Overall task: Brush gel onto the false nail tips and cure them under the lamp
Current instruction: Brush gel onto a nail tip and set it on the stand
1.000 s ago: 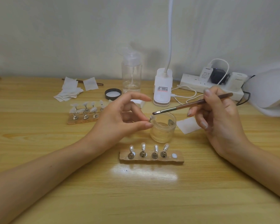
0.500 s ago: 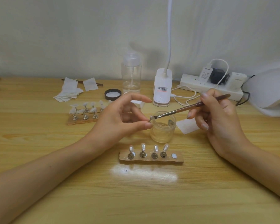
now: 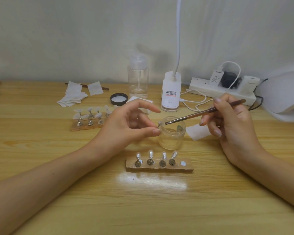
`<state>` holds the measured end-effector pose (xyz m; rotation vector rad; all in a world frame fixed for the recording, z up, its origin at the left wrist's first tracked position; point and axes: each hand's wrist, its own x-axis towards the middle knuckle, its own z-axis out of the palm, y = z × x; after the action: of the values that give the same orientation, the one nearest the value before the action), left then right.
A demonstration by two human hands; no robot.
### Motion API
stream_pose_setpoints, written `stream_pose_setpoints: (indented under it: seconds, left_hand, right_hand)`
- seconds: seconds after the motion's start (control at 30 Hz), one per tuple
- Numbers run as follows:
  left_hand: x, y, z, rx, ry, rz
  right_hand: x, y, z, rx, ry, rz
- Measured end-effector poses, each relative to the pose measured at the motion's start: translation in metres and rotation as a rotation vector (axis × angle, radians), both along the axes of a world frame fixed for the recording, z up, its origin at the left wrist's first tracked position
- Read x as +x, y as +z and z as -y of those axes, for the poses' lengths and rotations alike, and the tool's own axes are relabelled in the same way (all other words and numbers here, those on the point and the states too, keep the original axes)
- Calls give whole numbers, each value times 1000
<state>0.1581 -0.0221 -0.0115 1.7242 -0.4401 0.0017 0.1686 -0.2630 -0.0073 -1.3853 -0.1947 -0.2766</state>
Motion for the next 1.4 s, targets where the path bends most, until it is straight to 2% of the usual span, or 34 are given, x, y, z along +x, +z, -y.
stream_pose_setpoints:
  seconds: [0.2, 0.4, 0.6, 0.83, 1.03, 1.2, 1.4]
  left_hand:
    - [0, 1, 0, -2, 3, -21]
    - [0, 2, 1, 13, 10, -32]
    - [1, 1, 0, 6, 10, -35]
    - [0, 1, 0, 4, 8, -41]
    - [0, 1, 0, 0, 9, -42]
    - [0, 2, 0, 4, 13, -44]
    - [0, 2, 0, 4, 6, -46]
  right_hand:
    - [-3, 0, -3, 5, 99, 66]
    - [-1, -1, 1, -3, 10, -4]
    - [-3, 0, -2, 2, 105, 73]
    - [-2, -1, 1, 9, 28, 30]
    - [-5, 0, -3, -22, 100, 98]
    - [-3, -1, 0, -25, 14, 47]
    - [-5, -1, -3, -5, 108, 114]
